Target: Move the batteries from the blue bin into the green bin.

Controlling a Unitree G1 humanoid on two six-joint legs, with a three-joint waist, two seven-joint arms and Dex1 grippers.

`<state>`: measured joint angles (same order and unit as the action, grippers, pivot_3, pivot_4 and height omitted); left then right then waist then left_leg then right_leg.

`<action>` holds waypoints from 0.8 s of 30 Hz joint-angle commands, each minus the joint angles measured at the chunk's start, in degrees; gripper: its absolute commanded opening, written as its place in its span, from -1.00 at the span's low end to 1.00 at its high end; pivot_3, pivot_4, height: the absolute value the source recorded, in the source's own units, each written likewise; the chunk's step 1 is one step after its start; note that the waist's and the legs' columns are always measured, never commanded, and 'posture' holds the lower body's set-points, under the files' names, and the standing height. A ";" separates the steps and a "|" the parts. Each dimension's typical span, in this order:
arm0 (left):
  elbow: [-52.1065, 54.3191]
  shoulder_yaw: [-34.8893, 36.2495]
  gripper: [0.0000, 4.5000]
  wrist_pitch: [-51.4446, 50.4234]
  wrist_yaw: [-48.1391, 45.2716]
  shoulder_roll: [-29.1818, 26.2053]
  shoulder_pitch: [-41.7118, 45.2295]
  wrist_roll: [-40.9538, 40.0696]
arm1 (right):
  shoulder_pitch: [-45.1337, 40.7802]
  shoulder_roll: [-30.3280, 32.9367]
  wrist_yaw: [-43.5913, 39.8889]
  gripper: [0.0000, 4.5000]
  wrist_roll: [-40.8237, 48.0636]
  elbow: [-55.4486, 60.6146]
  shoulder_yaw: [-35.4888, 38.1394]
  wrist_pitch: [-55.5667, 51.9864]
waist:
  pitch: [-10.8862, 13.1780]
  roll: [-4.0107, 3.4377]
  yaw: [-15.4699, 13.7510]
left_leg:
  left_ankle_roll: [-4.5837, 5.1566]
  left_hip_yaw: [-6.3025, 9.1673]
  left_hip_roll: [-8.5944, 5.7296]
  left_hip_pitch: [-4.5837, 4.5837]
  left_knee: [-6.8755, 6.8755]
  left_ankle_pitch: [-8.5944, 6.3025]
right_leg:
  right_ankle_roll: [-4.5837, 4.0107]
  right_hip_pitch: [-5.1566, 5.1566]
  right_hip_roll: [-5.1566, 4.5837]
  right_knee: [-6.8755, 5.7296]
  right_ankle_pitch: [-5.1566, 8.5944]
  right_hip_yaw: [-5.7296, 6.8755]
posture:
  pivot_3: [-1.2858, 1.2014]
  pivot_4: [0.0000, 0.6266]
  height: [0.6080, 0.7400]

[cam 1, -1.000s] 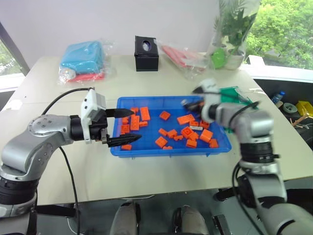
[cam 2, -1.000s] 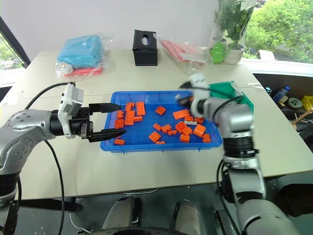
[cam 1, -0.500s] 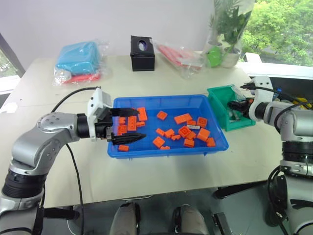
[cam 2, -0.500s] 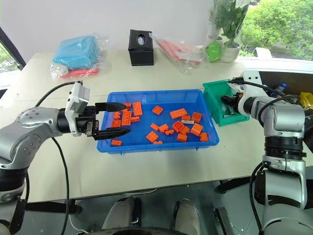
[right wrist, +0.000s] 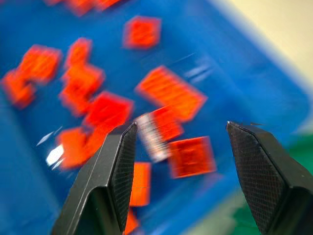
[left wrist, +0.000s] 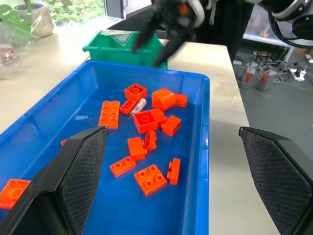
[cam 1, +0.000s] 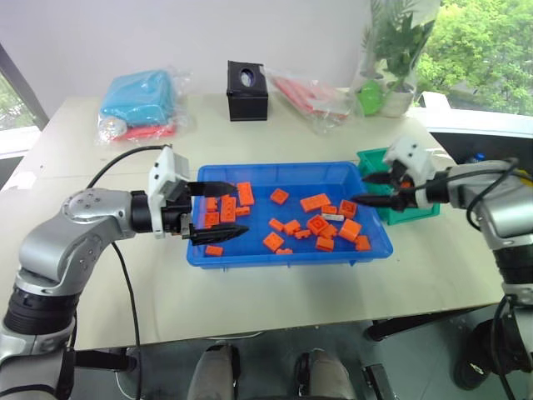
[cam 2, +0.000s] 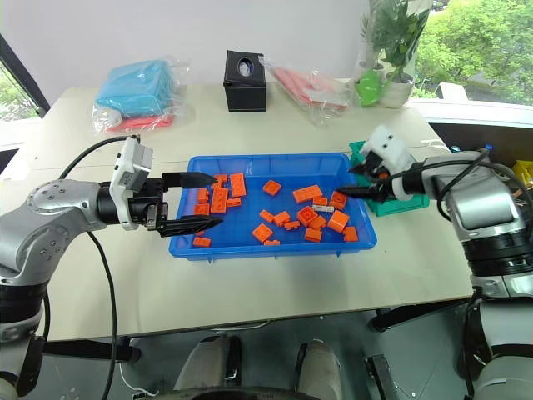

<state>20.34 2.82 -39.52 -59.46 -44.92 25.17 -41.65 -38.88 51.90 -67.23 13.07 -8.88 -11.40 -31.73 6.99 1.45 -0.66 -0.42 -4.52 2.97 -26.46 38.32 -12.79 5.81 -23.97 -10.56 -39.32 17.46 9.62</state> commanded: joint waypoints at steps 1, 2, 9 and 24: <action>2.50 1.23 1.00 0.00 0.63 -0.71 0.16 -0.35 | -3.41 -1.58 -2.76 0.31 -3.14 -4.07 -2.41 4.33 | 0.00 0.00 0.06 | 0.00 0.00 0.00 0.00 0.00 0.00 | 0.00 0.00 0.00 0.01 -0.01 0.00 | 0.03 -0.52 -0.58; 2.68 1.36 1.00 -0.06 0.77 -0.77 0.01 -0.36 | -3.96 -2.17 -3.40 0.31 -3.88 -5.32 -3.20 5.21 | 0.00 0.00 0.07 | 0.00 -0.01 0.00 0.01 0.00 0.01 | 0.00 0.01 0.00 0.01 -0.01 0.00 | 0.03 -0.52 -0.58; 4.33 3.08 1.00 -0.53 2.26 -1.59 -1.50 -0.98 | -7.08 -6.20 -6.95 0.31 -8.98 -13.70 -7.05 11.22 | 0.00 -0.01 0.12 | -0.03 0.00 0.00 0.02 0.02 0.02 | 0.01 0.04 0.00 -0.01 -0.02 0.01 | 0.03 -0.52 -0.58; 5.57 4.20 1.00 -0.81 4.21 -1.59 -2.42 -1.33 | -10.56 -11.60 -8.20 -0.95 -14.58 -23.27 -8.06 14.40 | 0.00 0.01 0.09 | -0.04 0.08 0.00 0.06 0.20 0.01 | 0.01 0.21 0.01 -0.04 -0.02 0.05 | 0.03 -0.52 -0.58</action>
<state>24.77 5.42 -40.75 -55.44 -46.07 22.54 -42.42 -48.31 40.79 -75.65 -1.03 -31.04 -19.97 -18.03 6.98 1.46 -0.57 -0.47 -4.43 2.97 -26.41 38.58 -12.78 5.83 -23.75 -10.54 -39.38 17.44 9.68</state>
